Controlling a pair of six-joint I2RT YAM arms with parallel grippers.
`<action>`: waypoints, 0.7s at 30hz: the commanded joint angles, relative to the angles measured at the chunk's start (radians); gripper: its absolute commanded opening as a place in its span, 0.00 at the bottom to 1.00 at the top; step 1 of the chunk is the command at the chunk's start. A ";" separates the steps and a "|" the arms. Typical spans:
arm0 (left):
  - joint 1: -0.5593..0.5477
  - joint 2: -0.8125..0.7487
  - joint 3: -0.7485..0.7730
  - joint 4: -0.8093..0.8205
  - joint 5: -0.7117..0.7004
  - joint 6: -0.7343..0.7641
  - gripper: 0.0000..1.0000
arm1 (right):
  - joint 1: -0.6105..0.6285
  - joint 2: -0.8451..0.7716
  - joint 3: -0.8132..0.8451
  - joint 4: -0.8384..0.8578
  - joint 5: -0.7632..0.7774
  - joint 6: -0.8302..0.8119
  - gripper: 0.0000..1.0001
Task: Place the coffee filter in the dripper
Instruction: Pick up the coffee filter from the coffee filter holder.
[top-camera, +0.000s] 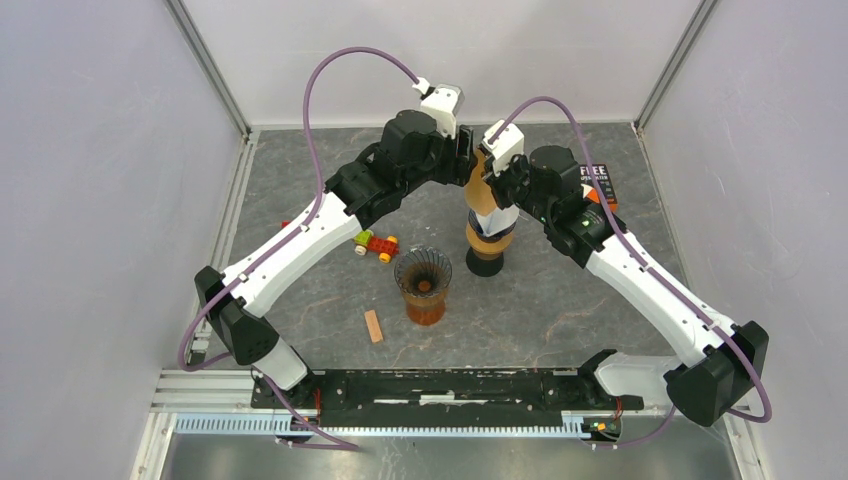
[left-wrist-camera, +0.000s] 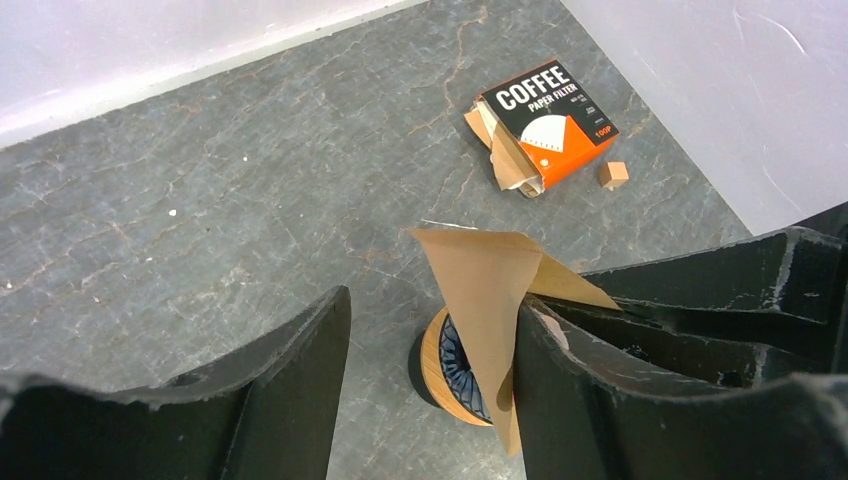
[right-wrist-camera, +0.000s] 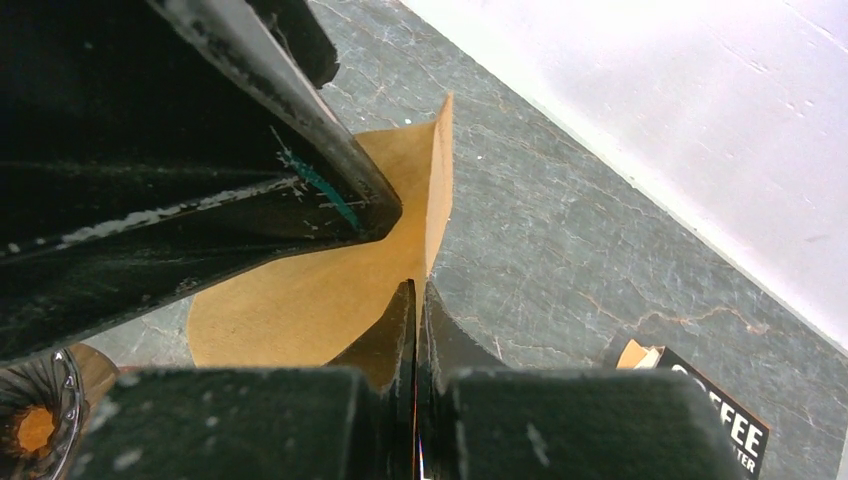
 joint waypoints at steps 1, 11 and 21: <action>-0.007 -0.014 0.002 0.071 0.011 0.101 0.64 | 0.004 -0.019 0.019 0.036 -0.030 0.019 0.00; -0.010 -0.045 -0.065 0.143 0.061 0.310 0.67 | 0.004 -0.037 -0.006 0.050 -0.059 0.022 0.00; -0.010 -0.087 -0.109 0.175 0.167 0.428 0.68 | 0.001 -0.046 -0.016 0.052 -0.134 0.005 0.00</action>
